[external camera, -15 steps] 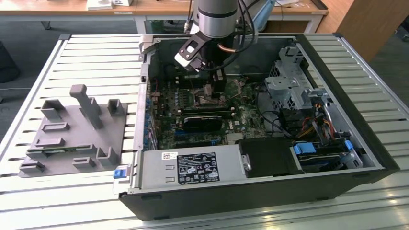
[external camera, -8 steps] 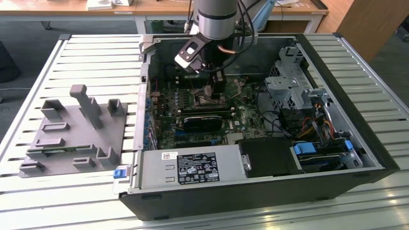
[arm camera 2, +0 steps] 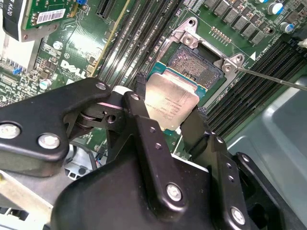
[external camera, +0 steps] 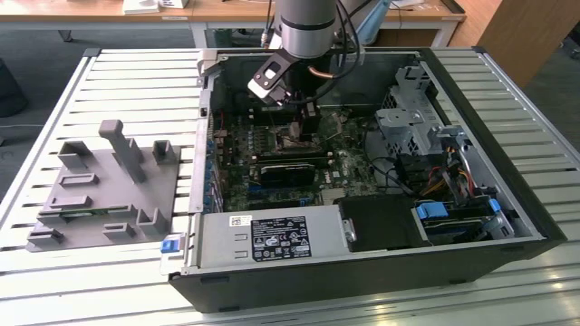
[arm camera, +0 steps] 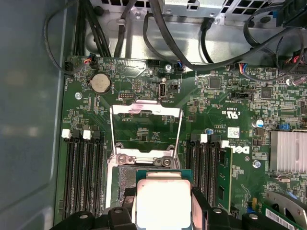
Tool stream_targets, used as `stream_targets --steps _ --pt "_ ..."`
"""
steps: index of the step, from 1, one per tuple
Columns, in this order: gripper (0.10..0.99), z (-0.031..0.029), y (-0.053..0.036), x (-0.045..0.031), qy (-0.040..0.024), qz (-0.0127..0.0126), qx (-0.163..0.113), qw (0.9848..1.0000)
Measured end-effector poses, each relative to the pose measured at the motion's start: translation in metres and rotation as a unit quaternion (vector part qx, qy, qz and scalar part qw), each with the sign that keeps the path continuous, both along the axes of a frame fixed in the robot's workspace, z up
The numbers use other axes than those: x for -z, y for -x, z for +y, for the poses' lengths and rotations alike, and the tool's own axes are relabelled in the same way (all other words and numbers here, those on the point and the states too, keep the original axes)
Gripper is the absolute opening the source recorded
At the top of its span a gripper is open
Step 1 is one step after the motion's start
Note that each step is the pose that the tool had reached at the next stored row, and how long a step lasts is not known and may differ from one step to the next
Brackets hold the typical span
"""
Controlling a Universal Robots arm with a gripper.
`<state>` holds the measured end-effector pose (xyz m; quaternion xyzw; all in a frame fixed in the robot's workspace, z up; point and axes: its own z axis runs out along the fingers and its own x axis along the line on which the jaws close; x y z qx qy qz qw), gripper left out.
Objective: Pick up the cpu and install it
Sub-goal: 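Place the cpu into insertion slot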
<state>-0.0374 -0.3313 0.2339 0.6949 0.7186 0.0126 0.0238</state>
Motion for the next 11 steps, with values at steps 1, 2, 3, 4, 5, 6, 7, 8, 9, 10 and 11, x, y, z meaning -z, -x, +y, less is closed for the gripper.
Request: stream_targets --steps 1,2,3,4,5,6,7,8,9,10,11 --pt "0.541 0.0002 0.0000 0.0005 0.0000 0.0000 0.000 1.0000" --pt "0.541 0.0004 0.0000 0.0011 -0.0001 0.0000 0.000 1.0000" --pt "0.541 0.0006 0.0000 0.0017 -0.0001 -0.0001 0.000 1.0000" --pt "0.541 0.0007 0.0000 0.0023 0.0000 0.0000 0.000 1.0000" --pt "0.541 0.0009 0.0000 0.0030 0.0000 0.0000 0.000 1.0000" --pt "0.541 0.0011 0.0000 0.0035 0.0001 0.0000 0.000 1.0000" --pt "0.541 0.0014 0.0000 0.0039 0.0003 0.0000 0.000 1.0000" --pt "0.541 0.0017 0.0000 0.0043 0.0006 0.0000 0.000 1.0000" --pt "0.541 0.0020 0.0000 0.0048 0.0008 0.0000 0.000 1.0000" --pt "0.541 0.0022 0.0000 0.0054 0.0008 0.0000 0.000 1.0000" --pt "0.541 0.0023 0.0000 0.0059 0.0009 -0.0001 0.000 1.0000"
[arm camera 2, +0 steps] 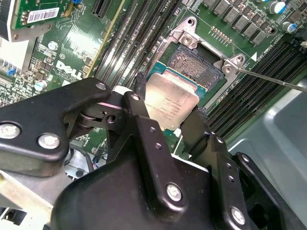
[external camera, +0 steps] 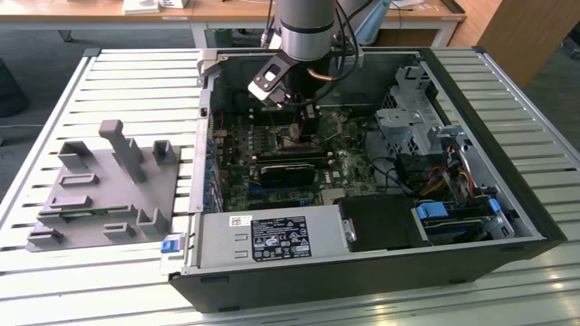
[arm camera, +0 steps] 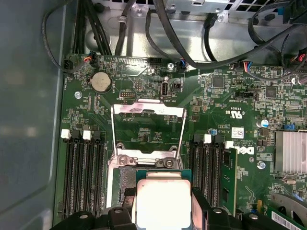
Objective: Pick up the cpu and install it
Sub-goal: 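Place the cpu into insertion slot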
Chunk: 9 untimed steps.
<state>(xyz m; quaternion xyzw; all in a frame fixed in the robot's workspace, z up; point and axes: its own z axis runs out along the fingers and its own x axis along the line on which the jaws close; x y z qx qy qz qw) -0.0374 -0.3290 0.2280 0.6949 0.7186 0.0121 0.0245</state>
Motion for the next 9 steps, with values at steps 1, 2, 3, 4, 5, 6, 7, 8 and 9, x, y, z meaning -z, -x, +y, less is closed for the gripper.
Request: stream_targets --steps 1,2,3,4,5,6,7,8,9 --pt "0.541 0.0000 0.0000 0.0004 0.0001 0.0000 0.000 1.0000" --pt "0.541 0.0001 0.0000 0.0010 0.0001 0.0000 0.000 1.0000" --pt "0.541 0.0001 0.0000 0.0016 0.0001 0.0000 0.000 1.0000" --pt "0.541 0.0001 0.0000 0.0022 0.0001 0.0001 0.000 1.0000" --pt "0.541 0.0001 0.0000 0.0030 0.0001 0.0000 0.000 1.0000" --pt "0.541 0.0001 0.0000 0.0037 0.0001 0.0001 0.000 1.0000" --pt "0.541 0.0001 0.0000 0.0044 0.0001 0.0000 0.000 1.0000" --pt "0.541 0.0001 0.0000 0.0051 0.0000 0.0000 0.000 1.0000" --pt "0.541 0.0000 0.0001 0.0056 0.0001 0.0000 0.000 1.0000"
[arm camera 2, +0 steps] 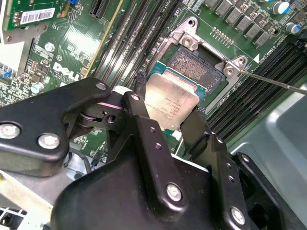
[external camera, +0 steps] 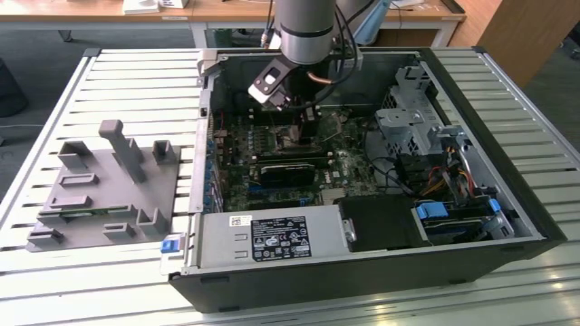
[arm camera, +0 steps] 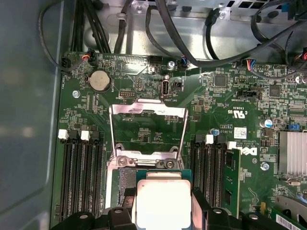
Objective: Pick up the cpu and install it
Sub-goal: 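Place the cpu into insertion slot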
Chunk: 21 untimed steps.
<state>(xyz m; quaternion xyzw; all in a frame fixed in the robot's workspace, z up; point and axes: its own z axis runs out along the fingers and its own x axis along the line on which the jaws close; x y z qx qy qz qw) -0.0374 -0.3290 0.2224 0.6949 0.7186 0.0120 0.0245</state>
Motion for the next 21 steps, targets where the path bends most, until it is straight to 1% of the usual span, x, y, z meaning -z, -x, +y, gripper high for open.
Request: stream_targets --steps 9,12,13,18,21 --pt "0.541 0.0003 0.0002 0.0061 -0.0001 0.0000 0.000 1.0000" --pt "0.541 0.0023 0.0001 0.0086 0.0003 0.0000 0.000 1.0000" --pt "0.541 0.0035 0.0003 0.0109 0.0003 0.0000 0.000 1.0000" --pt "0.541 0.0051 0.0013 0.0112 0.0003 -0.0001 0.000 1.0000" --pt "0.541 0.0065 0.0059 0.0116 0.0002 -0.0001 0.001 1.0000"
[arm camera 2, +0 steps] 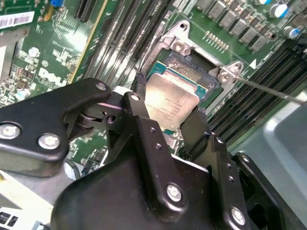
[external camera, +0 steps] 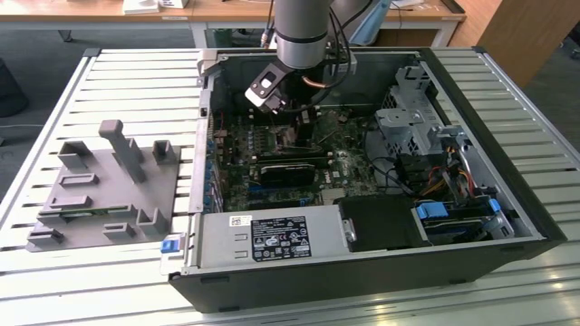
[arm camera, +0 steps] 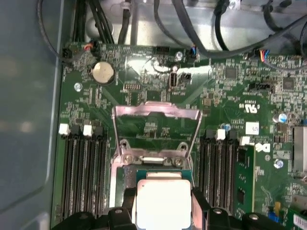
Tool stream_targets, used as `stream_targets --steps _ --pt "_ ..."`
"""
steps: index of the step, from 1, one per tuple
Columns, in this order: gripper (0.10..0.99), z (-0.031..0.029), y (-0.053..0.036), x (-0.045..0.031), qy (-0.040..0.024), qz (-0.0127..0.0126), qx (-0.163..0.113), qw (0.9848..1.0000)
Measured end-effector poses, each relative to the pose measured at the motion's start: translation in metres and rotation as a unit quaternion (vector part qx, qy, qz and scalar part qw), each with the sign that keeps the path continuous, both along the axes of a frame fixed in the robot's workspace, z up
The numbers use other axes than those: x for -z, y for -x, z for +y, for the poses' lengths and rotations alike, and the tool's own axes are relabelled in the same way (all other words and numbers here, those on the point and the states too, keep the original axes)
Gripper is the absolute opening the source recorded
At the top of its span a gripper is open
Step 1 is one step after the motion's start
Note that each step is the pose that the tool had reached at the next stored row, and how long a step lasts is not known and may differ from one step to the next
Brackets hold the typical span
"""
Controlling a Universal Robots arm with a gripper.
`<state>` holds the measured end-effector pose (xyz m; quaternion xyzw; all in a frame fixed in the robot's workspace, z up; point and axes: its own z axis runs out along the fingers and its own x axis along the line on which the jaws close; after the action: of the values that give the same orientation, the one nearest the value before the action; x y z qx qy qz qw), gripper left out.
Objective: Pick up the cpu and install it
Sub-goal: 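Place the cpu into insertion slot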
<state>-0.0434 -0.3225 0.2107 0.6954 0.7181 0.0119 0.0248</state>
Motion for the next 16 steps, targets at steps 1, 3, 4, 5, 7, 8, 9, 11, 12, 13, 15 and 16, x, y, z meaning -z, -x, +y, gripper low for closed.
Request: stream_targets --steps 1,3,4,5,7,8,9,11,12,13,15,16 --pt "0.541 0.0005 0.0006 0.0004 0.0000 0.0000 0.000 1.0000" --pt "0.541 0.0021 0.0007 0.0012 0.0002 0.0001 0.002 1.0000" --pt "0.541 0.0032 0.0007 0.0017 0.0001 0.0001 0.002 1.0000" --pt "0.541 0.0045 0.0007 0.0019 0.0001 0.0001 0.003 1.0000" --pt "0.541 0.0073 0.0007 0.0024 0.0002 0.0001 0.004 1.0000" --pt "0.541 0.0087 0.0007 0.0029 0.0001 0.0001 0.005 1.0000" --pt "0.541 0.0092 0.0010 0.0036 0.0000 0.0000 0.006 1.0000" --pt "0.541 0.0092 0.0015 0.0051 0.0001 0.0001 0.010 1.0000" --pt "0.541 0.0092 0.0015 0.0058 0.0001 0.0001 0.011 0.9999" --pt "0.541 0.0091 0.0015 0.0065 0.0001 0.0001 0.011 0.9999" --pt "0.541 0.0091 0.0015 0.0078 0.0001 0.0001 0.013 0.9999" --pt "0.541 0.0091 0.0016 0.0083 0.0001 0.0001 0.013 0.9999"
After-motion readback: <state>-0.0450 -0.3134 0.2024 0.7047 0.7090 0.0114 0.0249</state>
